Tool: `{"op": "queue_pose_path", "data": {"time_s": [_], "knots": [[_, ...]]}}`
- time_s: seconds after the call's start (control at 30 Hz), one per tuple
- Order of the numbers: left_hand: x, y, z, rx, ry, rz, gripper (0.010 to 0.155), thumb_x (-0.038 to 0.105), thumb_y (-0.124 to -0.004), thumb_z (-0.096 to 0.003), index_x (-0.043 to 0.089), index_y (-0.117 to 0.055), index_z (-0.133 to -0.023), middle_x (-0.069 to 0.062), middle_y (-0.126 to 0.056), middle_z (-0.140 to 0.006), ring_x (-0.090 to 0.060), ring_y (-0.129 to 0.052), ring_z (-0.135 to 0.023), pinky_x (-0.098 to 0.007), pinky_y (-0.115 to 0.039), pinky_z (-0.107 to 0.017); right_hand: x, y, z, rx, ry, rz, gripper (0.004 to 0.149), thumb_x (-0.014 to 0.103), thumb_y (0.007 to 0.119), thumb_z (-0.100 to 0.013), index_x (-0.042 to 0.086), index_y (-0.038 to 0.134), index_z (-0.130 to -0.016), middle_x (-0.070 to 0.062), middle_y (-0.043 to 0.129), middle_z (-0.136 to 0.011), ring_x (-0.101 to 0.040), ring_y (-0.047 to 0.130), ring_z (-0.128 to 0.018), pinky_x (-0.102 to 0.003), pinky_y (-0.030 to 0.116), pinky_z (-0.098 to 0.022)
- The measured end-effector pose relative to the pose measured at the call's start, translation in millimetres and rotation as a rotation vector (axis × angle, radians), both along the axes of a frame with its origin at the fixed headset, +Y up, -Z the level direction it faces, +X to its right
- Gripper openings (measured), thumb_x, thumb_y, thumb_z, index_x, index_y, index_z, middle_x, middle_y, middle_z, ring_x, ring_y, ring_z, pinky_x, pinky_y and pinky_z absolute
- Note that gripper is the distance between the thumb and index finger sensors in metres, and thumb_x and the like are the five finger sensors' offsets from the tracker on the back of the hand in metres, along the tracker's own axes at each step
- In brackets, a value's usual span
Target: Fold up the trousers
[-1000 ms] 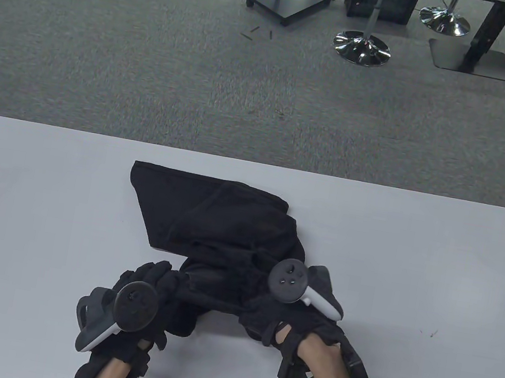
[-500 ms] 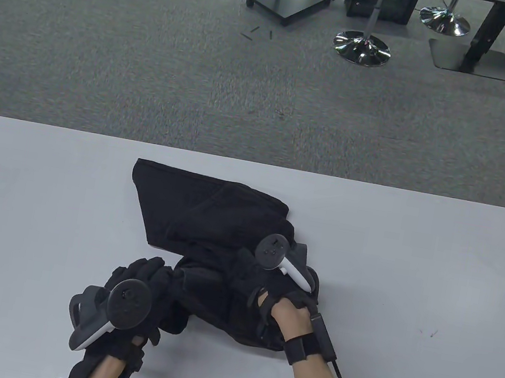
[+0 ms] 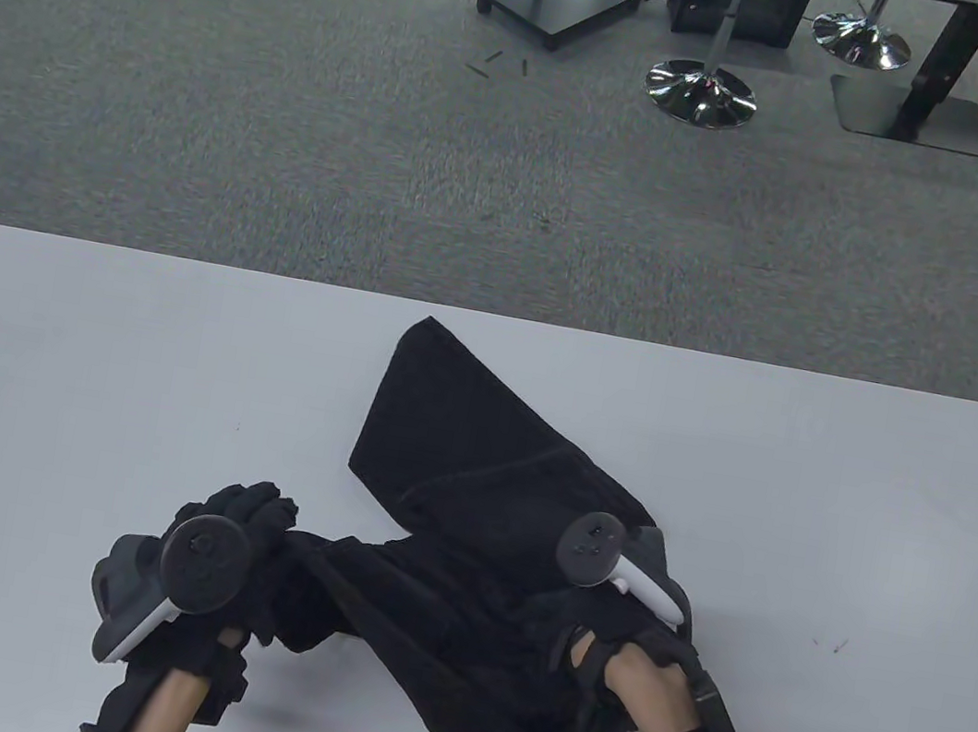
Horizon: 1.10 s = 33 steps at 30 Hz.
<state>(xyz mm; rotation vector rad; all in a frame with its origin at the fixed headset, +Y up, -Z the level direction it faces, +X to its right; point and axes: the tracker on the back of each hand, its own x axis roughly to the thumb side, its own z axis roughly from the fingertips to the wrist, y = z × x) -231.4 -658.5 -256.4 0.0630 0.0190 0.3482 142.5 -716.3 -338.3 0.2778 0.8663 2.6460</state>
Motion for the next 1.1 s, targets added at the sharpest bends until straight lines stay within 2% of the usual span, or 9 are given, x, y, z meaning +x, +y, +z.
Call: {"op": "queue_pose_path", "data": {"time_s": [0.17,0.27,0.33,0.47,0.6,0.77,0.83,1.0,1.1], "knots": [[-15.7,7.2,-1.3,0.017,0.021,0.029,0.052,0.052,-0.079,-0.0542,0.029,-0.078,-0.101,0.006,-0.075,-0.111,-0.029,-0.074,-0.11,-0.06,-0.057,-0.079,32.4,63.2,10.9,0.08,-0.016,-0.233,0.046,0.036,0.086,-0.048,0.012,0.084,-0.087,-0.011,0.104,-0.071,-0.034,0.099,-0.063,-0.059,0.069,-0.063],[-27.8,9.2,0.0,0.026,0.037,0.062,0.052,0.052,-0.078,-0.0542,0.029,-0.078,-0.101,0.007,-0.075,-0.111,-0.029,-0.074,-0.11,-0.06,-0.057,-0.08,50.8,90.2,9.7,0.125,-0.079,-0.371,0.046,0.035,0.086,-0.047,0.01,0.085,-0.086,-0.01,0.105,-0.066,-0.033,0.101,-0.058,-0.058,0.071,-0.061],[-34.7,9.1,0.9,0.033,0.041,0.091,0.053,0.053,-0.078,-0.054,0.029,-0.078,-0.101,0.007,-0.075,-0.111,-0.029,-0.074,-0.11,-0.06,-0.057,-0.08,60.0,96.4,7.2,0.115,-0.114,-0.455,0.047,0.035,0.086,-0.047,0.008,0.084,-0.086,-0.01,0.105,-0.064,-0.032,0.102,-0.055,-0.058,0.072,-0.06],[-38.7,7.2,1.5,0.041,0.028,0.145,0.052,0.052,-0.079,-0.0541,0.028,-0.079,-0.101,0.006,-0.075,-0.111,-0.03,-0.074,-0.11,-0.06,-0.057,-0.08,67.8,82.4,-1.1,0.101,-0.197,-0.528,0.05,0.036,0.083,-0.049,0.011,0.077,-0.091,-0.008,0.101,-0.07,-0.032,0.098,-0.061,-0.059,0.069,-0.062],[-34.9,2.6,-1.9,0.016,0.024,0.096,0.052,0.051,-0.08,-0.0541,0.029,-0.079,-0.101,0.006,-0.075,-0.111,-0.029,-0.074,-0.11,-0.06,-0.057,-0.08,54.2,61.8,1.3,0.239,-0.225,-0.415,0.048,0.033,0.083,-0.049,0.014,0.075,-0.093,-0.01,0.097,-0.078,-0.035,0.094,-0.069,-0.061,0.063,-0.065],[-31.9,-5.1,-6.0,-0.008,0.027,0.078,0.052,0.051,-0.08,-0.0548,0.029,-0.077,-0.102,0.006,-0.073,-0.112,-0.029,-0.073,-0.11,-0.06,-0.057,-0.08,5.7,62.7,33.5,0.493,-0.004,-0.24,0.05,0.038,0.083,-0.049,0.025,0.074,-0.096,-0.01,0.073,-0.103,-0.04,0.067,-0.096,-0.066,0.047,-0.072],[-31.8,-4.4,-5.4,0.001,0.027,0.097,0.052,0.051,-0.08,-0.0549,0.029,-0.077,-0.102,0.006,-0.073,-0.112,-0.029,-0.073,-0.111,-0.06,-0.057,-0.08,-27.3,66.9,56.8,0.59,0.172,-0.186,0.049,0.042,0.081,-0.049,0.028,0.074,-0.095,-0.007,0.067,-0.107,-0.039,0.061,-0.1,-0.065,0.046,-0.073],[-28.2,-1.0,-2.3,0.026,0.028,0.086,0.052,0.051,-0.08,-0.0551,0.029,-0.077,-0.102,0.006,-0.074,-0.111,-0.029,-0.074,-0.11,-0.06,-0.057,-0.08,-91.5,63.0,99.3,0.705,0.439,-0.112,0.051,0.049,0.078,-0.049,0.026,0.076,-0.094,-0.004,0.07,-0.106,-0.036,0.061,-0.101,-0.063,0.047,-0.074],[-27.8,-1.7,-1.5,0.033,0.03,0.085,0.052,0.051,-0.08,-0.0551,0.028,-0.078,-0.101,0.006,-0.074,-0.111,-0.029,-0.074,-0.11,-0.06,-0.058,-0.079,-119.2,55.9,112.6,0.681,0.485,-0.072,0.057,0.055,0.075,-0.048,0.024,0.074,-0.095,-0.005,0.074,-0.104,-0.036,0.066,-0.099,-0.062,0.05,-0.073]]}}
